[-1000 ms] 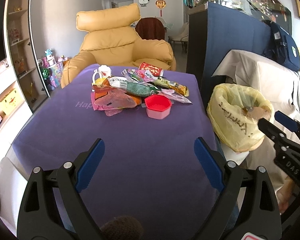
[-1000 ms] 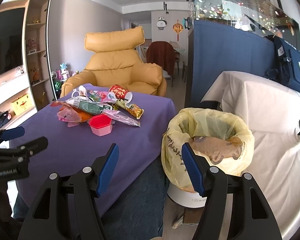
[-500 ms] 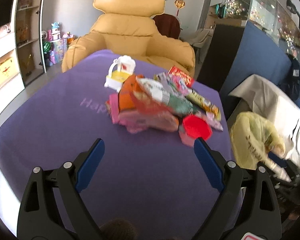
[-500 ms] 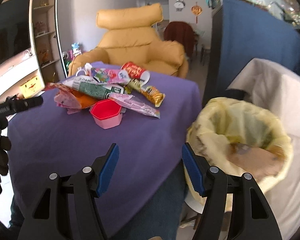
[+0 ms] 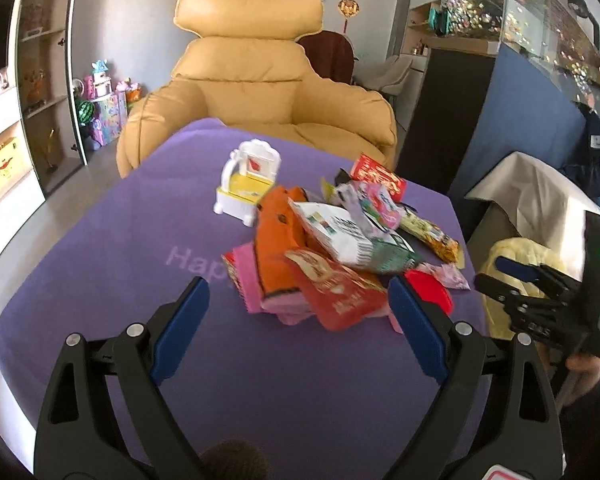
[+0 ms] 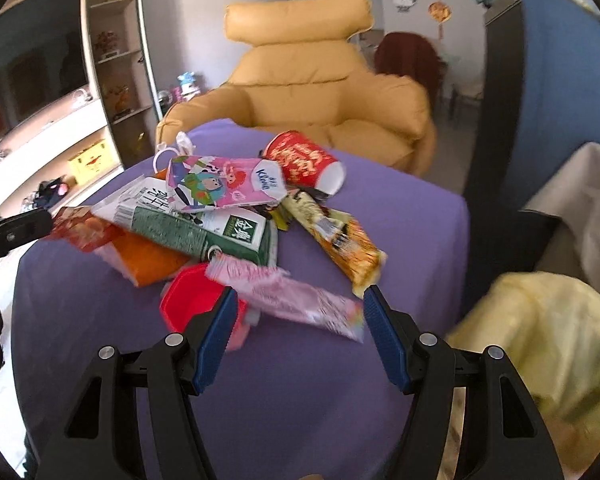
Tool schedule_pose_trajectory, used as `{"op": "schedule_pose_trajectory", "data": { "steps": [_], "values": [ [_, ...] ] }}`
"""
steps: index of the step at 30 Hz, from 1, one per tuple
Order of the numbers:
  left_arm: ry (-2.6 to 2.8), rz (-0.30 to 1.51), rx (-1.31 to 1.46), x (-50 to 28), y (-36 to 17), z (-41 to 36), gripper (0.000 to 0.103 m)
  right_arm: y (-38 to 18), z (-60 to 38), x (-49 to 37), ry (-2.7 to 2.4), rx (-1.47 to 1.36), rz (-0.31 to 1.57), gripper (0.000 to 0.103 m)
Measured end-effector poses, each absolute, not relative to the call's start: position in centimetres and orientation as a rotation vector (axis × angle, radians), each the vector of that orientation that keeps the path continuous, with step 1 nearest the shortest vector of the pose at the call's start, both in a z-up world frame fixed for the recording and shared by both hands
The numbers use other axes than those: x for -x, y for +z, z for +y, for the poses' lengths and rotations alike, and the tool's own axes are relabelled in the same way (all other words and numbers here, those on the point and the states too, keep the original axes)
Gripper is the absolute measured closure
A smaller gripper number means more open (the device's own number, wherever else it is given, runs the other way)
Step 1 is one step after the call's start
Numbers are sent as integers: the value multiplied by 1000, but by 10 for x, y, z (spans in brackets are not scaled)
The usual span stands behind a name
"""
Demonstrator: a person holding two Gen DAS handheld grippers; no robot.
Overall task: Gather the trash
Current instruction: 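Move both tools toward the pile of wrappers on the purple table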
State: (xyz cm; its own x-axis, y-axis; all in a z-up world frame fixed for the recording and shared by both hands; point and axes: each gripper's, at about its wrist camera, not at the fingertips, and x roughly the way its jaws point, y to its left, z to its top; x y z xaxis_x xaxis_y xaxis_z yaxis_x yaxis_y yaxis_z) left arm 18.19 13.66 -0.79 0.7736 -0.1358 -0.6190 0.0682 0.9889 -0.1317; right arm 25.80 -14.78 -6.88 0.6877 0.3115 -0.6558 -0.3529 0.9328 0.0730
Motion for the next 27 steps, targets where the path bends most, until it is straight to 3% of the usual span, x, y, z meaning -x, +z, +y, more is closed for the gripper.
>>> {"op": "schedule_pose_trajectory", "data": {
  "steps": [7,15,27],
  "values": [
    [-126,708,118,-188,-14,154,16,-93,-134,-301,445,-20,823,41],
    [-122,735,122,-179,-24,168,16,-112,-92,-264,556,47,870,41],
    [-131,711,169,-175,-20,167,17,-67,-99,-225,546,95,744,41]
  ]
}}
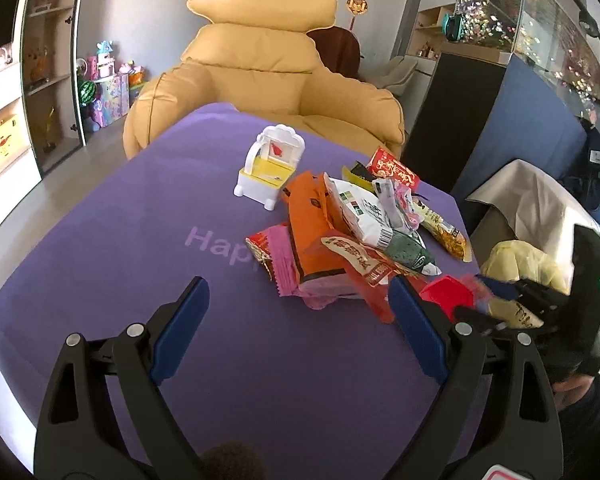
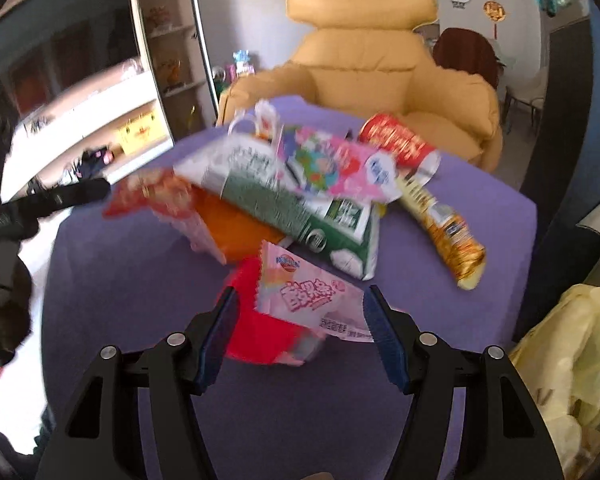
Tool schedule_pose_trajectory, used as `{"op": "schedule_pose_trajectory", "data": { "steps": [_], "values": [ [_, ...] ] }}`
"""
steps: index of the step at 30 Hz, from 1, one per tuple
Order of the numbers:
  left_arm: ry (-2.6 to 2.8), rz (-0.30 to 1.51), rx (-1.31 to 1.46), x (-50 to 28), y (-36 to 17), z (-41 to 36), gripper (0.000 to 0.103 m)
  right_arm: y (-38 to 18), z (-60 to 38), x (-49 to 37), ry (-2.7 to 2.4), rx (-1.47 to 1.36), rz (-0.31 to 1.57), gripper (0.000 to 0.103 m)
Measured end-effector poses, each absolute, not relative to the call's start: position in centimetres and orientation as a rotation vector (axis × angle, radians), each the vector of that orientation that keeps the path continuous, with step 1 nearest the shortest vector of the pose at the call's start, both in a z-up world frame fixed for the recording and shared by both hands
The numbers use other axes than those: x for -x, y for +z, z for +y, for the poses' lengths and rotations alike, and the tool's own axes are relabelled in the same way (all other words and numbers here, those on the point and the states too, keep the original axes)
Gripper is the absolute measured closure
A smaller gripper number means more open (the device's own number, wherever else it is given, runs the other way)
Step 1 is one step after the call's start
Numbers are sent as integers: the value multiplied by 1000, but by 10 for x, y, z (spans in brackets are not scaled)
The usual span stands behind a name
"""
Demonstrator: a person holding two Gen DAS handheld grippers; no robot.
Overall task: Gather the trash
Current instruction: 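Move both tools toward the pile of wrappers on the purple table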
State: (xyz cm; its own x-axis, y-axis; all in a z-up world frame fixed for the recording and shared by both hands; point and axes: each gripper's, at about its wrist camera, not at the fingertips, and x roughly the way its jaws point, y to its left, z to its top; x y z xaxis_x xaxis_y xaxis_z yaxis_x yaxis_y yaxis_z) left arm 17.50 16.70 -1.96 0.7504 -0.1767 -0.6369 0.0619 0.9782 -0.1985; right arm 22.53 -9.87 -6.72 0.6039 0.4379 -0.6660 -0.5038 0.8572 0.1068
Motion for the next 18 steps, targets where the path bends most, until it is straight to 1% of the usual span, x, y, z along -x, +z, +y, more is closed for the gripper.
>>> {"op": "schedule_pose_trajectory", "data": {
  "steps": [5,11,18],
  "values": [
    [-147,698,179,-174,-15,164,17,-46,-113,-224,511,81,687,41],
    [-160,684,160,-179,-9,148,17,-34,-131,-232,495,61,680,41],
    [-273,630,59,-200,14,117,17,-45,-145,-235,437,65,707,41]
  ]
}}
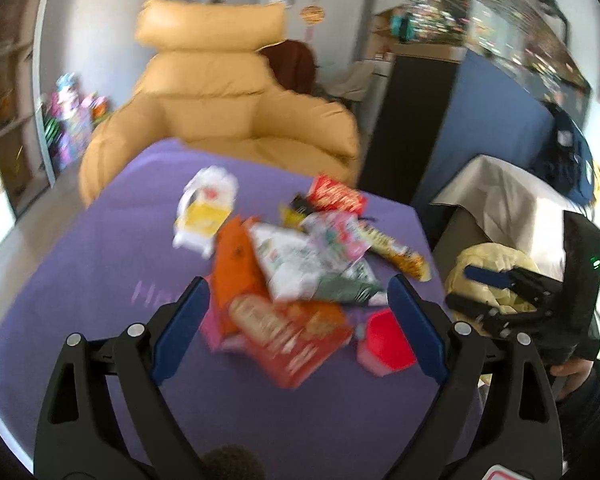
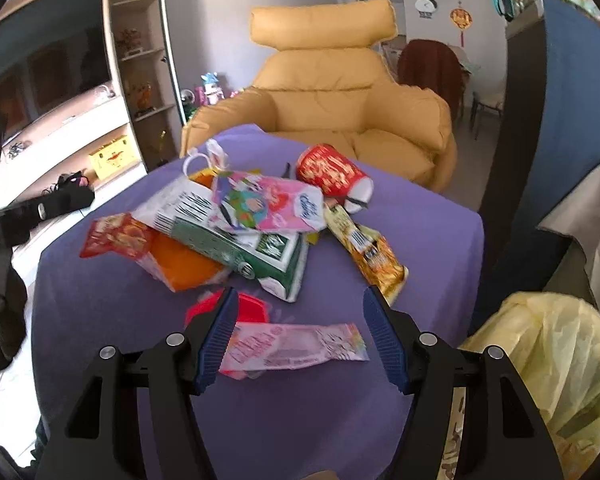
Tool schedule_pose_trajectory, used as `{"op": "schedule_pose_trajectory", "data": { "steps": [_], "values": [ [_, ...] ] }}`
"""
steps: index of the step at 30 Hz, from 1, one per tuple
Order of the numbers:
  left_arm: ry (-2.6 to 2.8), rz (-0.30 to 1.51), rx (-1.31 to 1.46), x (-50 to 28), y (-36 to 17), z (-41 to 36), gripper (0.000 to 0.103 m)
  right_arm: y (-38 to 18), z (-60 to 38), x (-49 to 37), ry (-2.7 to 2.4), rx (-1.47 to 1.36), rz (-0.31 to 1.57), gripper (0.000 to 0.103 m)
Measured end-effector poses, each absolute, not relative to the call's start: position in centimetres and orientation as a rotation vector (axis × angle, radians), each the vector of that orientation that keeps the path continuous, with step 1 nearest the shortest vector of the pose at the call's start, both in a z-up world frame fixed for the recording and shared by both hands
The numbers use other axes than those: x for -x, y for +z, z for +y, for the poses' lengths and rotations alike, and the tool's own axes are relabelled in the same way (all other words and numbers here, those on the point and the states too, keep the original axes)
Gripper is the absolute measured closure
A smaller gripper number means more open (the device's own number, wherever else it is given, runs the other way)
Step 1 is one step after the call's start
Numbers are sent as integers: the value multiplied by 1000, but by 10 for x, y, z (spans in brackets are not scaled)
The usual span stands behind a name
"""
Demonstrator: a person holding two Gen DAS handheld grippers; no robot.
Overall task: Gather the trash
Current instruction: 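Move both tools toward the pile of wrappers on the purple table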
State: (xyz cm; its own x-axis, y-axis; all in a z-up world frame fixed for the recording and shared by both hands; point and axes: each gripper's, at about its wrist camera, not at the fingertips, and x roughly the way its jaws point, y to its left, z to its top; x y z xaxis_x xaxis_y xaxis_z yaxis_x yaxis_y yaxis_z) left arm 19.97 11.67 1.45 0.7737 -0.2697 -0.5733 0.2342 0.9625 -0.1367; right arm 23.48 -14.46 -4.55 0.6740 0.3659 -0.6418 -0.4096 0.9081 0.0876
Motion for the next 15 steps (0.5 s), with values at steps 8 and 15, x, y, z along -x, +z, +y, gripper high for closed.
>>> {"op": "schedule_pose_trajectory", "data": {
  "steps": [8,15],
  "values": [
    [-188,673,44,-215,-13,117,17,-65,-156,-229,438,21,738,41],
    [-123,726,140,-202,-31,145,32,-81,-149,-228,455,22,776,41]
  ]
}}
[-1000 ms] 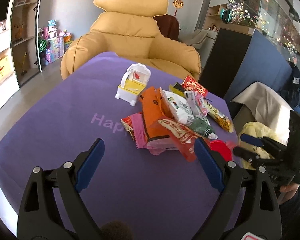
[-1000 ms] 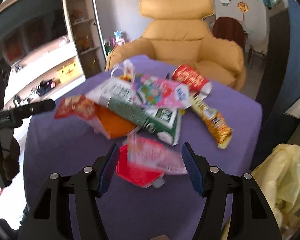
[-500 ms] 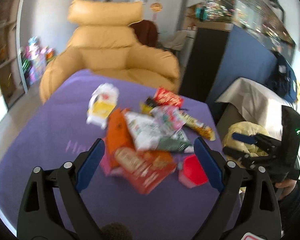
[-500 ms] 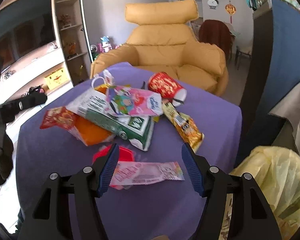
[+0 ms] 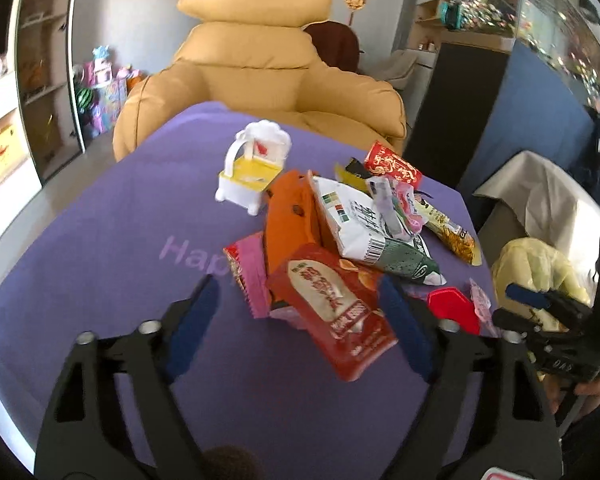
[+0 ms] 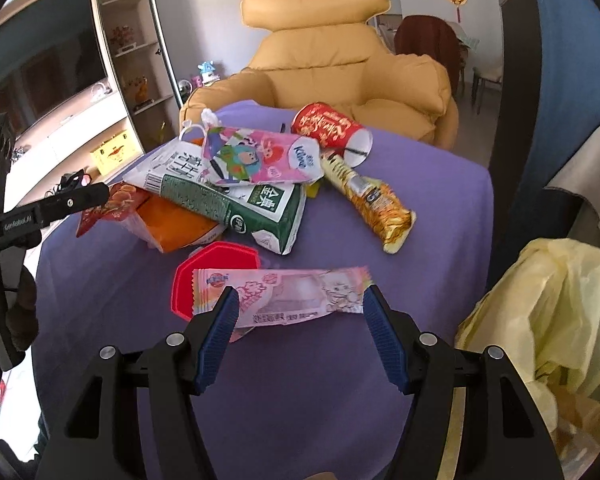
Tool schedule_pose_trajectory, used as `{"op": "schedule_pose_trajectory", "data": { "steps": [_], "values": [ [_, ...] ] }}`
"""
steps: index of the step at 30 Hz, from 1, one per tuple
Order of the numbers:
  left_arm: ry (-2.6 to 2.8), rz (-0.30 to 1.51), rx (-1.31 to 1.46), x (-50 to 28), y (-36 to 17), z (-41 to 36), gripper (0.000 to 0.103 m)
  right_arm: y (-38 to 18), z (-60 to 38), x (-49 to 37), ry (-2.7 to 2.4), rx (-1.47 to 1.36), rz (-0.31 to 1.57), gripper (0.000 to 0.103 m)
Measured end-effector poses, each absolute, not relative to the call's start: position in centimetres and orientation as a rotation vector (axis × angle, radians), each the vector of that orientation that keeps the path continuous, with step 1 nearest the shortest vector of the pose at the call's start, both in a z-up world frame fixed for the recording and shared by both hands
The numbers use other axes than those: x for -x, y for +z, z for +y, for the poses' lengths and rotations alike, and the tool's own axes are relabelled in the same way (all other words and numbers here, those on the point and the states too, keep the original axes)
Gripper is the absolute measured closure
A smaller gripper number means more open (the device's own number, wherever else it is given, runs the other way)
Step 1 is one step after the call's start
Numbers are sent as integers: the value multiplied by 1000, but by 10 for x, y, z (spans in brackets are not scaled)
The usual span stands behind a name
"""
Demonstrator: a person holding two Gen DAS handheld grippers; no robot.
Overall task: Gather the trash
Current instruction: 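Move both tools toward the pile of wrappers on the purple table, then grasp a red snack wrapper with the left tool while the right tool grasps a pink wrapper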
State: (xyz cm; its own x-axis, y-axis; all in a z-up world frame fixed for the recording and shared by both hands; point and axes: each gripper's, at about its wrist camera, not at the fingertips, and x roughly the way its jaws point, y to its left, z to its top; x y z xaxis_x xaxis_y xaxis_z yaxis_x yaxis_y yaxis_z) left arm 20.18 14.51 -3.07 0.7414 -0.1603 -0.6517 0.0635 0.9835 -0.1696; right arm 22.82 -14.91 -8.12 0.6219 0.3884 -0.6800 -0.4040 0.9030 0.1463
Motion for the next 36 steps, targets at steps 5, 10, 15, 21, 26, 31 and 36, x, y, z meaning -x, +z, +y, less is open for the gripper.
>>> {"op": "schedule_pose_trajectory", "data": {
  "steps": [5,10,15,21,26,31,36],
  "values": [
    [-137,727,146,-200,-26,139,34,-85,-140,-229,462,16,783,41],
    [-157,812,268,-214,-38,142,52,-85,-135,-223,445,55,771,41],
    [-203,799,305,-203,-35,143,87,-80,-141,-215,430,51,763,41],
    [-245,750,258,-171,-19,146,95,-77,-157,-199,409,3,773,41],
    [-303,764,233,-148,-24,143,97,-89,-169,-208,389,-99,845,41],
    [-282,790,231,-142,-40,152,98,-101,-173,-230,384,-218,895,41],
    [-258,810,281,-141,-52,169,99,-110,-166,-256,398,-313,936,41]
  ]
}}
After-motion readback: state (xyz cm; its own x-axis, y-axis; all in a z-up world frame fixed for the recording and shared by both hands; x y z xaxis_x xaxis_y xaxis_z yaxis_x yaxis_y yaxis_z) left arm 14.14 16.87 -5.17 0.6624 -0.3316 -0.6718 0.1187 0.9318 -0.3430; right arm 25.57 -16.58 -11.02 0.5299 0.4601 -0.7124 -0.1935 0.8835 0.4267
